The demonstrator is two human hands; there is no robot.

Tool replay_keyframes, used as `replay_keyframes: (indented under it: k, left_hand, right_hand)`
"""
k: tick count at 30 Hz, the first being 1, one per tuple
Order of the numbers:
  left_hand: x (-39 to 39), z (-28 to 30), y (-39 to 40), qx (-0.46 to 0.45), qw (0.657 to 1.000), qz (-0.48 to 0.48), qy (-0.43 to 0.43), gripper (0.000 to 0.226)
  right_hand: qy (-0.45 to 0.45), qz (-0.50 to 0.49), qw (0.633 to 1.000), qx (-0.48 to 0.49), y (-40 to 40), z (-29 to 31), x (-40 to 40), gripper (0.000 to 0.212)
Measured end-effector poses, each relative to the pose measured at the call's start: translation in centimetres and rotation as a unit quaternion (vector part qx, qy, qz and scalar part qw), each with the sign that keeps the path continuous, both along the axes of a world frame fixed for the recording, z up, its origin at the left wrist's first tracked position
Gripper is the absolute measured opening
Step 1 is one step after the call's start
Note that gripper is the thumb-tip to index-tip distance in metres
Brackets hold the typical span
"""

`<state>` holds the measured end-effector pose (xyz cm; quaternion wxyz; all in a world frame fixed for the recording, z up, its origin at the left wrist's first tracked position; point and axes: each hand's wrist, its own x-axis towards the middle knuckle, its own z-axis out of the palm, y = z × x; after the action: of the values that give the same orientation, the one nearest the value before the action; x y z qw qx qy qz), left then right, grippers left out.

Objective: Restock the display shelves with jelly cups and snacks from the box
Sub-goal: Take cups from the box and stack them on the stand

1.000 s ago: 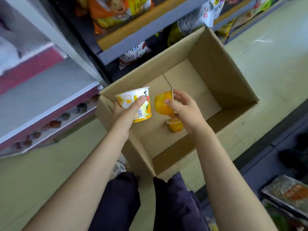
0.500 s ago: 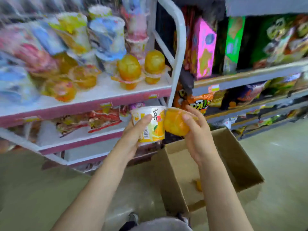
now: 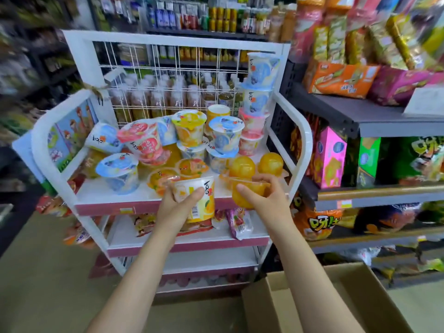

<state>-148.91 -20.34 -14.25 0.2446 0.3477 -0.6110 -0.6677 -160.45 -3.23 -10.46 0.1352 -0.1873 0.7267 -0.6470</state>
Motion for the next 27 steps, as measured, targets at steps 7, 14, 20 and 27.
replay_keyframes:
  k: [7, 14, 20, 27]
  left_hand:
    - [2.0, -1.4, -4.9, -0.028, 0.992, 0.125, -0.018, 0.068]
    - [2.2, -2.4, -6.3, -0.042, 0.994, 0.1, -0.009, 0.049]
    - [2.3, -3.5, -6.7, -0.013, 0.996, 0.087, 0.011, 0.072]
    - [2.5, -3.1, -6.2, -0.024, 0.996, 0.088, 0.002, 0.084]
  right_hand:
    - [0.062, 0.042, 0.997, 0.026, -7.4, -3.2, -0.7, 0.048]
    - [0.162, -0.018, 0.983, 0.089, -12.0, -8.2, -1.5, 0.057]
    - [0.258, -0.02, 0.953, 0.157, -12.0, -9.5, -1.3, 0.042]
    - [0.373, -0.032, 0.872, 0.317, -11.1, -9.6, -1.7, 0.054]
